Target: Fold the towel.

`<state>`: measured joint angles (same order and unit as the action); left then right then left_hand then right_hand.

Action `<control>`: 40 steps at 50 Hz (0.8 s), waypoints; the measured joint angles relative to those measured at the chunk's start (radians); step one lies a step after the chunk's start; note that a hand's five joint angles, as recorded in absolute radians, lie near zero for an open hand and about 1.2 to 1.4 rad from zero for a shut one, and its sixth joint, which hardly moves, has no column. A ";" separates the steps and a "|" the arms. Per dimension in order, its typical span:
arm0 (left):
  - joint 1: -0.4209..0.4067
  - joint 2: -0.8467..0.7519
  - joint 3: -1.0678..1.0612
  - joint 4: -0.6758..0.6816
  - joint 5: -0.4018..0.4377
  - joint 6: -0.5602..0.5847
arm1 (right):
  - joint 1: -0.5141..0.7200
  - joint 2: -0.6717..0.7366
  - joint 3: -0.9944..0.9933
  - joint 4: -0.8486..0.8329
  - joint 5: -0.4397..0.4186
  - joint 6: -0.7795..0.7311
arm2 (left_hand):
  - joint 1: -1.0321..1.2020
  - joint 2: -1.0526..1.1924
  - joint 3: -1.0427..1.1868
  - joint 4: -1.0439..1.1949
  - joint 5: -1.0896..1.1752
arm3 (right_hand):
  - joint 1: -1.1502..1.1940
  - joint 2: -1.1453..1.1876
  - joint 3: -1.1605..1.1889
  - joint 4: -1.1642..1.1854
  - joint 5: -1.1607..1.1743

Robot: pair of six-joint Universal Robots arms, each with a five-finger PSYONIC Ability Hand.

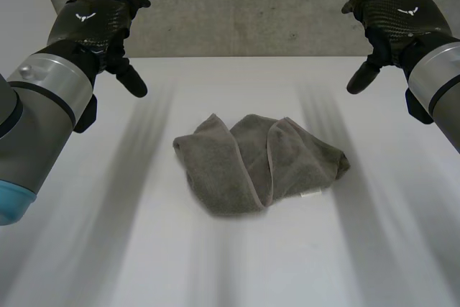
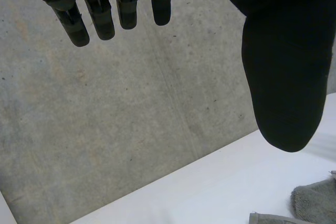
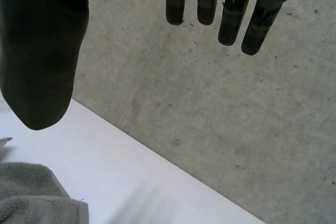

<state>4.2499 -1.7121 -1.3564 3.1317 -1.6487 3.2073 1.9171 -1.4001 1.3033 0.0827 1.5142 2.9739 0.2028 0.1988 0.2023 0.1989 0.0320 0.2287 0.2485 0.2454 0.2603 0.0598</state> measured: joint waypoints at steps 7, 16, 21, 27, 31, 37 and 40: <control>-0.005 0.003 0.001 0.002 0.001 -0.001 | -0.007 0.003 0.002 -0.003 0.000 0.002 | -0.005 -0.002 -0.004 -0.003 -0.003 | 0.000 0.000 0.000 0.000 0.000; -0.006 0.002 -0.006 0.006 0.010 -0.004 | -0.008 0.003 0.004 -0.007 -0.017 -0.003 | -0.006 -0.005 -0.008 -0.006 -0.004 | 0.000 0.000 0.000 0.000 0.000; -0.009 -0.007 -0.014 0.016 0.021 -0.001 | -0.006 0.031 0.008 -0.005 -0.078 -0.081 | -0.003 -0.002 -0.006 -0.001 -0.003 | 0.000 0.000 0.000 0.000 0.000; -0.013 -0.083 -0.008 0.055 0.087 0.029 | 0.002 0.131 0.010 0.006 -0.223 -0.324 | 0.042 0.045 0.041 0.044 0.040 | 0.000 0.000 0.000 0.000 0.000; -0.015 -0.174 0.018 0.088 0.172 0.096 | 0.007 0.222 -0.018 0.008 -0.280 -0.453 | 0.064 0.067 0.064 0.067 0.061 | 0.000 0.000 0.000 0.000 0.000; -0.031 -0.363 0.104 0.112 0.339 0.280 | 0.013 0.419 -0.137 0.005 -0.324 -0.552 | 0.070 0.074 0.069 0.072 0.068 | 0.000 0.000 0.000 0.000 0.000; -0.037 -0.437 0.147 0.108 0.389 0.356 | 0.016 0.487 -0.186 0.002 -0.337 -0.558 | 0.071 0.074 0.069 0.072 0.068 | 0.000 0.000 0.000 0.000 0.000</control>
<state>4.2132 -2.1489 -1.2091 3.2399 -1.2593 3.5631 1.9327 -0.9130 1.1176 0.0850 1.1776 2.4161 0.2734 0.2729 0.2713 0.2713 0.1001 0.2286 0.2485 0.2454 0.2603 0.0598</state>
